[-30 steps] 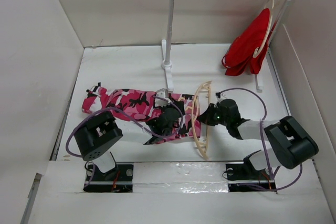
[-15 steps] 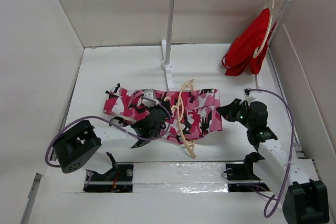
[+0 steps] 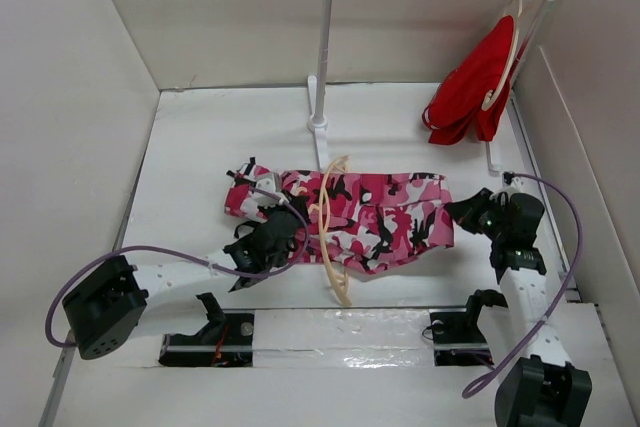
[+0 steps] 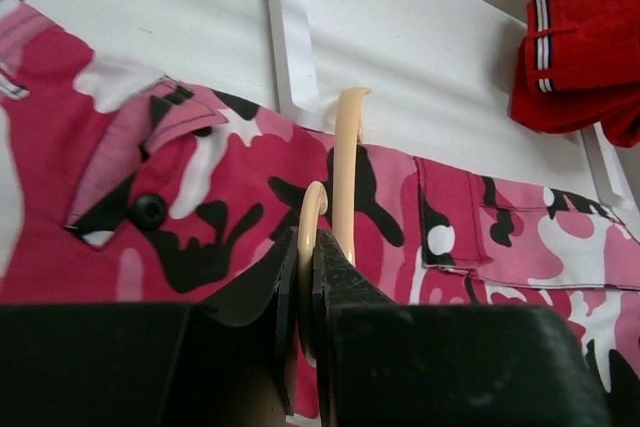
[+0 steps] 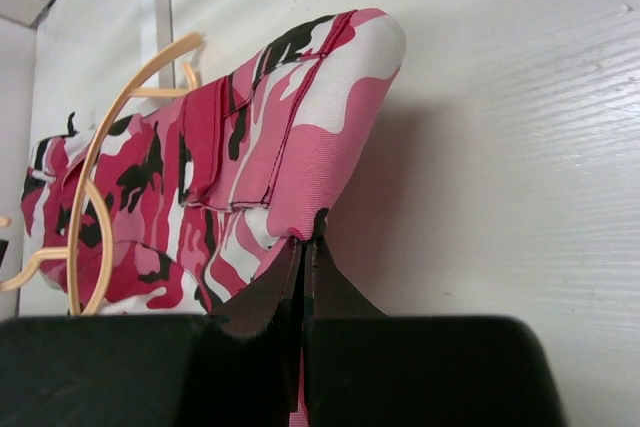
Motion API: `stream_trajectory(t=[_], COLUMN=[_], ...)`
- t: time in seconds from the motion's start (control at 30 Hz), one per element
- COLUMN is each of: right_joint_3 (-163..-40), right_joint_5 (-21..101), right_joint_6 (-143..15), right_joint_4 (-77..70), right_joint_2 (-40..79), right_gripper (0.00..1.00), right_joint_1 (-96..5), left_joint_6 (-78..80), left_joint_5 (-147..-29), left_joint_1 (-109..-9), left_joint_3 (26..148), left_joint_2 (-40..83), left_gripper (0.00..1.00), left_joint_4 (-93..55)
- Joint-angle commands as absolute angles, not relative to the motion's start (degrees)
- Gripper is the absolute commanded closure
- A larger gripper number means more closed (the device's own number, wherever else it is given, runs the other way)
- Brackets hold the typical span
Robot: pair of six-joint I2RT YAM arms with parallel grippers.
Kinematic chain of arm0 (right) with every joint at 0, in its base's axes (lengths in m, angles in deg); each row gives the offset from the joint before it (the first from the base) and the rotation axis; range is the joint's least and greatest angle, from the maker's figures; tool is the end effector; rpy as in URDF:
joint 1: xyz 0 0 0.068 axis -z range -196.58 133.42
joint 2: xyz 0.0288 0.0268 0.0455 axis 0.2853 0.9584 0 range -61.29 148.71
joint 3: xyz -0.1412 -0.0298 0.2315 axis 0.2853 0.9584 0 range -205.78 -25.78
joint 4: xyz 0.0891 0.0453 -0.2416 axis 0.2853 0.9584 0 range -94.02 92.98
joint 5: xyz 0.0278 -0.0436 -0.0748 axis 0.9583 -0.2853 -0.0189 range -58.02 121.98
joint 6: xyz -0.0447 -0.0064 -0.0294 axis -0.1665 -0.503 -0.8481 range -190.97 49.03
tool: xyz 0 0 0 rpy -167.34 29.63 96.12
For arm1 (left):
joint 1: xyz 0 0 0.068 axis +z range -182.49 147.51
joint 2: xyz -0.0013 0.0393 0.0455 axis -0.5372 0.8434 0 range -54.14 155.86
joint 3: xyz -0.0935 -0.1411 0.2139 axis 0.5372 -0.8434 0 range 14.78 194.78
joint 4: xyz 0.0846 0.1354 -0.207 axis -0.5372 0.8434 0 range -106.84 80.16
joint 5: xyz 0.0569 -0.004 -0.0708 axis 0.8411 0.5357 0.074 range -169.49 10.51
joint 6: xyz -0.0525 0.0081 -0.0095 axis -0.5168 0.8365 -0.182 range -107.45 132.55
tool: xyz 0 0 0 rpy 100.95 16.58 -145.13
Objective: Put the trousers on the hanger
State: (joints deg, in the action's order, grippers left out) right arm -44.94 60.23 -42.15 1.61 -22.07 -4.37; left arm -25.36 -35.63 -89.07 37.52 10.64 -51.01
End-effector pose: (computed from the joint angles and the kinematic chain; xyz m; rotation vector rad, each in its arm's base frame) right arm 0.1611 -0.0176 0.2071 0.4050 1.9862 0.6805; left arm 0.1463 -0.1771 0.2191 -0.2958 1.6781 -0.5893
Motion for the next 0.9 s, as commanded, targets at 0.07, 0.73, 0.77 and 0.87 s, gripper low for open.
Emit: stream_trajectory(t=[0.07, 0.73, 0.77, 0.87], right_joint_3=[-48.3, -54.4, -55.3, -57.9], right_joint_5=[63.8, 61.0, 61.0, 57.7], right_joint_6=[-43.3, -45.2, -44.6, -41.0], right_joint_4=[-1.6, 2.2, 2.2, 0.7], right_joint_2=[-20.7, -24.6, -24.9, -25.0], right_gripper=[1.00, 0.14, 0.15, 0.25], right_joint_1=[-0.4, -7.7, -12.3, -22.1], left_joint_6=[-19.3, -21.0, -20.9, -20.3], left_joint_5=[-31.7, -38.2, -38.7, -40.0], left_joint_1=[-88.1, -90.7, -90.7, -90.7], left_joint_3=[38.8, 49.7, 50.5, 53.4], left_joint_2=[8.6, 3.2, 2.6, 2.6], left_gripper=[1.00, 1.00, 1.00, 1.00], left_joint_4=[-45.4, -47.4, -47.6, -47.4])
